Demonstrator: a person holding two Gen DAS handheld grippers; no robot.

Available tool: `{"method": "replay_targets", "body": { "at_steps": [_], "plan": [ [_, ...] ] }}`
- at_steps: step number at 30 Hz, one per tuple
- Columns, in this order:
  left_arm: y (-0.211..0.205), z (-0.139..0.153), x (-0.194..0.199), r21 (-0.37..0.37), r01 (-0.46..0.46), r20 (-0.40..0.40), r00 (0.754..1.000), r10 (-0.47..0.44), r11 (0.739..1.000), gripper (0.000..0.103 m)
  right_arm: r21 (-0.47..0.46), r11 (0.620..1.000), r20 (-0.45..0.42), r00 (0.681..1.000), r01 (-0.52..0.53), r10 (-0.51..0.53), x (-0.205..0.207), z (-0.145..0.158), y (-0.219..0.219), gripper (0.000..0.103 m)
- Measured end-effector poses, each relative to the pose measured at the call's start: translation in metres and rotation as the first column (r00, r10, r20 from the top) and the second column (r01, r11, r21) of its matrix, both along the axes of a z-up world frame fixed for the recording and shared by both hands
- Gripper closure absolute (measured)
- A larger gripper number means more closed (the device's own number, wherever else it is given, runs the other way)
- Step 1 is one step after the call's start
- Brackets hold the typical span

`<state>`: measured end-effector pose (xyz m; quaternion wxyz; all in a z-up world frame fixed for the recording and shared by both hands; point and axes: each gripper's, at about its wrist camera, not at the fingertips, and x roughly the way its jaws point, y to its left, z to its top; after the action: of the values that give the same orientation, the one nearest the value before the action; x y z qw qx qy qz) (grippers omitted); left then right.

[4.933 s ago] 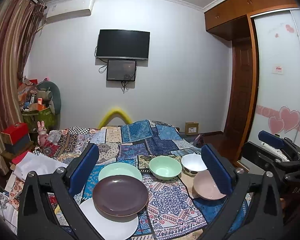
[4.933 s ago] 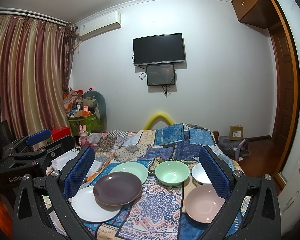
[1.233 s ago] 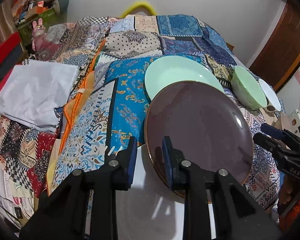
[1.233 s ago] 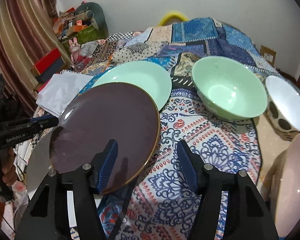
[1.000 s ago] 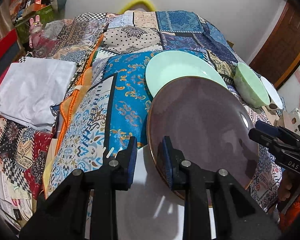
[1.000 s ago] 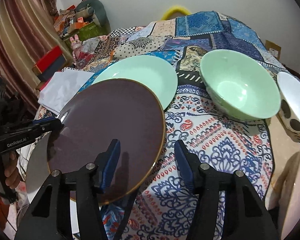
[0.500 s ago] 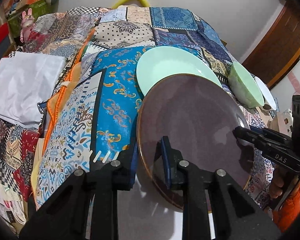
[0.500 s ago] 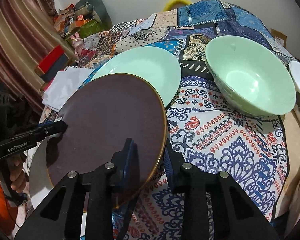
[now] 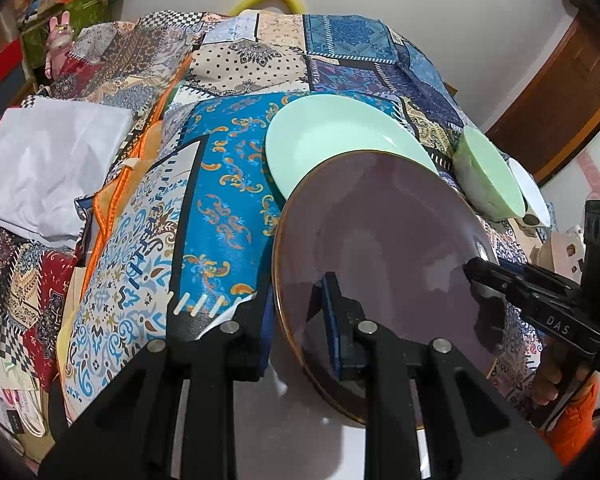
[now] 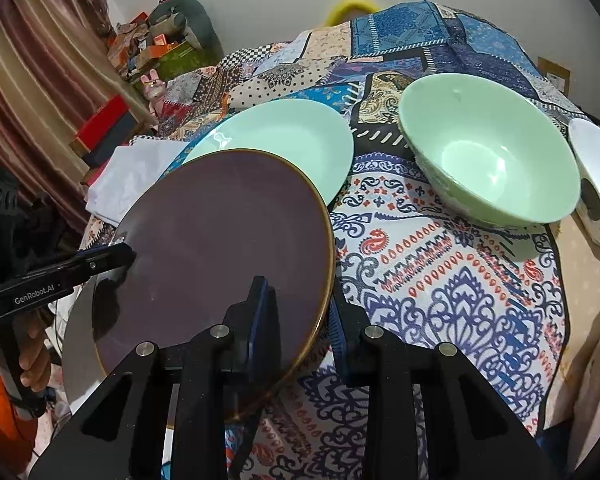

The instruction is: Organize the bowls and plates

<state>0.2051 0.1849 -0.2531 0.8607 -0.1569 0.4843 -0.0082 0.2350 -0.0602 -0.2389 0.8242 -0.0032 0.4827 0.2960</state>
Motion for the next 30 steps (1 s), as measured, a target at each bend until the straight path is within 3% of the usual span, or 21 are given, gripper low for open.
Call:
{"method": "replay_targets", "body": {
  "at_steps": [30],
  "plan": [
    [-0.075,0.068,-0.038,0.015,0.034,0.098,0.995,-0.035,0.999,0.081,0.092,0.992,0.094,0.991,0.082,-0.091,-0.051,0.055,-0.076,0.077]
  ]
}}
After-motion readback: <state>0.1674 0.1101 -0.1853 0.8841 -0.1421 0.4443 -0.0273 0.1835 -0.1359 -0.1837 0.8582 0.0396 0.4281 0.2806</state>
